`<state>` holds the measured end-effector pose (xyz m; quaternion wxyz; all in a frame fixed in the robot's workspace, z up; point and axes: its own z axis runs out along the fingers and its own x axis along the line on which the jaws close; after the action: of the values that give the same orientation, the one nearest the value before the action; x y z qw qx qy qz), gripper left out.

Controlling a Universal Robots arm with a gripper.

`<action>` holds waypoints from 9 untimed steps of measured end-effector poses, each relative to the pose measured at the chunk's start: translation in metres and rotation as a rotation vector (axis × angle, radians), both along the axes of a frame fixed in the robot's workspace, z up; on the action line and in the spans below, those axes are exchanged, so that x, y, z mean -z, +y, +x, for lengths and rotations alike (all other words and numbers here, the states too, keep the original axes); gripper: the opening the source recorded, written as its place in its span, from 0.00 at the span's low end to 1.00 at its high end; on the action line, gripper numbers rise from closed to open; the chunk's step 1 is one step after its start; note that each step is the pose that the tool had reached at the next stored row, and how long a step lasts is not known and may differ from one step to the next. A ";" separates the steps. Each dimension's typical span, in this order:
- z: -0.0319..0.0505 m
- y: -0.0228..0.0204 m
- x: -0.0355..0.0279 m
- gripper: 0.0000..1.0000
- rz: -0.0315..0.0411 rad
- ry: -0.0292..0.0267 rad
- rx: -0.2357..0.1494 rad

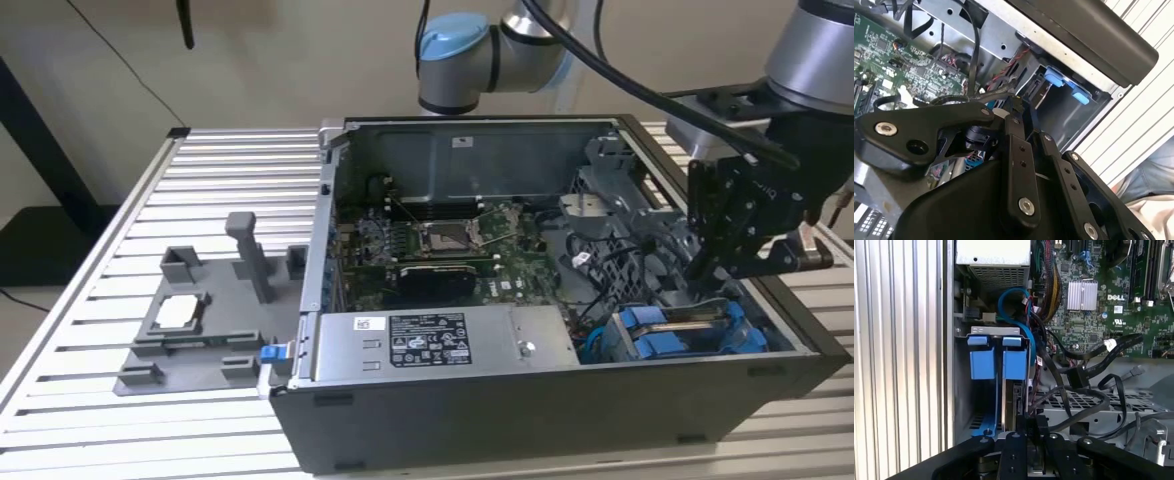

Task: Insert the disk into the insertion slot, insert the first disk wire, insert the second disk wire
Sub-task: 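Insert the first disk wire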

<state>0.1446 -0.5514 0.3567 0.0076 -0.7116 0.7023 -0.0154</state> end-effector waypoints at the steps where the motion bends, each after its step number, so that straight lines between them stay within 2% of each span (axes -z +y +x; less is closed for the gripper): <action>1: 0.0003 -0.0002 0.0005 0.19 0.0001 0.0025 0.001; 3: 0.0021 -0.0008 0.0014 0.19 0.0003 0.0124 0.001; 7: 0.0096 -0.0031 0.0029 0.19 0.0004 0.0183 0.001; 9: 0.0105 -0.0046 0.0040 0.19 0.0006 0.0248 0.002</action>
<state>0.1550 -0.5560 0.3527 -0.0009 -0.7112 0.7030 -0.0064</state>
